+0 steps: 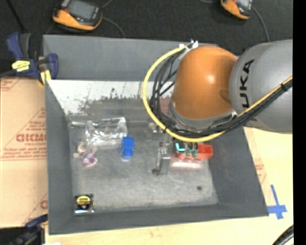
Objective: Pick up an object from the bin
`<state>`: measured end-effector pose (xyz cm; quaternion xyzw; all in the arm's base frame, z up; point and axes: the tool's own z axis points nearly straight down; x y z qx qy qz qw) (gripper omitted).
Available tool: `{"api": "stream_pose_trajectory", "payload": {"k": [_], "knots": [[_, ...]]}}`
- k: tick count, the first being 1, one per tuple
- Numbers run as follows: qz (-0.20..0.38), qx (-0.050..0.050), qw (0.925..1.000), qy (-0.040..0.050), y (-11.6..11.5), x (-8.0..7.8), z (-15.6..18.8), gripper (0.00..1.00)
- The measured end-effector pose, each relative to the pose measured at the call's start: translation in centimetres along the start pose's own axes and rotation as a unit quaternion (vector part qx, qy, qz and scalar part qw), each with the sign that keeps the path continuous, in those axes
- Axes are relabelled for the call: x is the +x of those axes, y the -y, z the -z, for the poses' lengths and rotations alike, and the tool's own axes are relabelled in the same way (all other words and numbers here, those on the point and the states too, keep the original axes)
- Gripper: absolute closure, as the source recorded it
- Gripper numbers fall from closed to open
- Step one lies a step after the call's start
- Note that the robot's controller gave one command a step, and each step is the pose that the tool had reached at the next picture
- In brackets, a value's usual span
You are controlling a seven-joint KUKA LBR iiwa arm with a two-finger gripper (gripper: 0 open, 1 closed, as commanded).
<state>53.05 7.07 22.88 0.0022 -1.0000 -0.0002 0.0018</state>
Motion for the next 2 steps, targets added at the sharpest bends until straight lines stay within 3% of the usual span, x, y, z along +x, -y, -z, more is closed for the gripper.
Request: {"api": "stream_pose_trajectory", "payload": {"k": [1,2], "knots": [[0.004,-0.001,1.0000,0.0013,-3.5,-3.3,-5.6,0.00],[0.025,0.000,0.9997,0.0041,-3.8,-7.8,-11.6,0.00]]}}
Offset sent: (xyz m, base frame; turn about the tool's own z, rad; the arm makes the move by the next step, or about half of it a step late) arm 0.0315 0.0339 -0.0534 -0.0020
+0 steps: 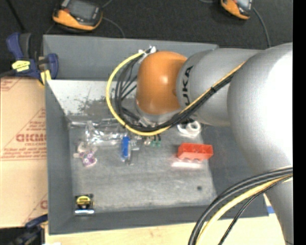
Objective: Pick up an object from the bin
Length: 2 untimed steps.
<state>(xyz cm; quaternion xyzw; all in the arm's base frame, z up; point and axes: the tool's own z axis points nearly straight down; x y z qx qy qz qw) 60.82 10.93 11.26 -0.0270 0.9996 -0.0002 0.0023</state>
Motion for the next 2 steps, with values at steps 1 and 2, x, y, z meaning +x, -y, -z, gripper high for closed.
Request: {"api": "stream_pose_trajectory", "payload": {"k": [1,2], "knots": [[0.006,-0.001,1.0000,0.0056,2.40,-2.69,-2.63,0.00],[-0.008,0.000,1.0000,0.0046,2.23,-2.81,-3.33,0.00]]}}
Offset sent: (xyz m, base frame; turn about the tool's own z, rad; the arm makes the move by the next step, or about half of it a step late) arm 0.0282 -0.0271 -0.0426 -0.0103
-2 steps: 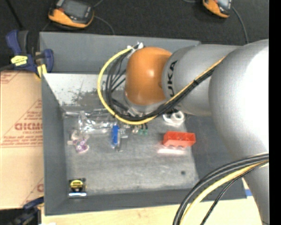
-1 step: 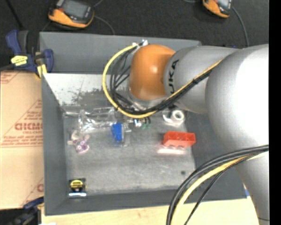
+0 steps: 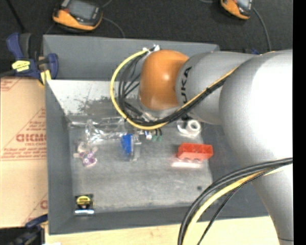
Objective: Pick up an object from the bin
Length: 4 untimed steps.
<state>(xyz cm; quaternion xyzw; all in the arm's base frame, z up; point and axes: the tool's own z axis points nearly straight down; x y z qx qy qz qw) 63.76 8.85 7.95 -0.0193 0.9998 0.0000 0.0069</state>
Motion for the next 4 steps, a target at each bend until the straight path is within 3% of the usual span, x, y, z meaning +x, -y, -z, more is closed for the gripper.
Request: {"api": "stream_pose_trajectory", "payload": {"k": [1,2,3,4], "knots": [[-0.018,-0.003,0.9998,0.0077,0.1,2.0,0.0,0.00],[0.126,0.000,0.9921,0.0029,0.4,0.0,0.1,0.00],[0.131,0.001,0.9914,-0.0036,-1.0,-1.5,-0.1,0.00],[0.164,-0.001,0.9865,-0.0053,-3.5,3.8,1.3,0.00]]}}
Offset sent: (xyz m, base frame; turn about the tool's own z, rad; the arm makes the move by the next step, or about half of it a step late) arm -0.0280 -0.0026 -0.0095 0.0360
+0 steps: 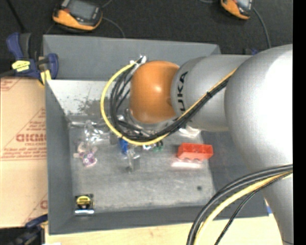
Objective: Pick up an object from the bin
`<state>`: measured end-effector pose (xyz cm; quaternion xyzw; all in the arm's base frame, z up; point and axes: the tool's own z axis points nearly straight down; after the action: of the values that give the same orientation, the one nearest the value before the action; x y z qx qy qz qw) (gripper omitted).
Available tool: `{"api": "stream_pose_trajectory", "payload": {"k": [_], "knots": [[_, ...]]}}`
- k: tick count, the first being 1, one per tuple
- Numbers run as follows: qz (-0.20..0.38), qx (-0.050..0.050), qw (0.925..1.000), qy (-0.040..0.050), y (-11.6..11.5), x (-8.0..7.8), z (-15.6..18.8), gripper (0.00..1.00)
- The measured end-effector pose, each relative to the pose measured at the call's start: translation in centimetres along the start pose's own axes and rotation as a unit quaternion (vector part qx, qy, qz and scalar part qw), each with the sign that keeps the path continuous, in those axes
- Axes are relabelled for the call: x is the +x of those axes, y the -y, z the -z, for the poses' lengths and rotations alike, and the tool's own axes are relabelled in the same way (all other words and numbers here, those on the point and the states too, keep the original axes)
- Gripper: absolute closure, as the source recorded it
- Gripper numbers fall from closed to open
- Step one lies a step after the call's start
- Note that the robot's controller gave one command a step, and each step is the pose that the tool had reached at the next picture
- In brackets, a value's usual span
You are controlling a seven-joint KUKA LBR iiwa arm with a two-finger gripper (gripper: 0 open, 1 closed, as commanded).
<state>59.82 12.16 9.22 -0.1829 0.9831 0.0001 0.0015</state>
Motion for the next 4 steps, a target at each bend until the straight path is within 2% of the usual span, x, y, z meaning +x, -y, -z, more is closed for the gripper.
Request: {"api": "stream_pose_trajectory", "payload": {"k": [1,2,3,4], "knots": [[0.024,0.003,0.9997,0.0040,8.0,-0.2,-1.5,0.00],[0.046,0.005,0.9989,-0.0008,1.0,-2.3,-2.0,0.00],[0.056,0.002,0.9984,-0.0007,8.0,1.2,-2.1,0.00],[0.080,0.001,0.9968,0.0016,6.8,-1.1,-2.1,0.00]]}}
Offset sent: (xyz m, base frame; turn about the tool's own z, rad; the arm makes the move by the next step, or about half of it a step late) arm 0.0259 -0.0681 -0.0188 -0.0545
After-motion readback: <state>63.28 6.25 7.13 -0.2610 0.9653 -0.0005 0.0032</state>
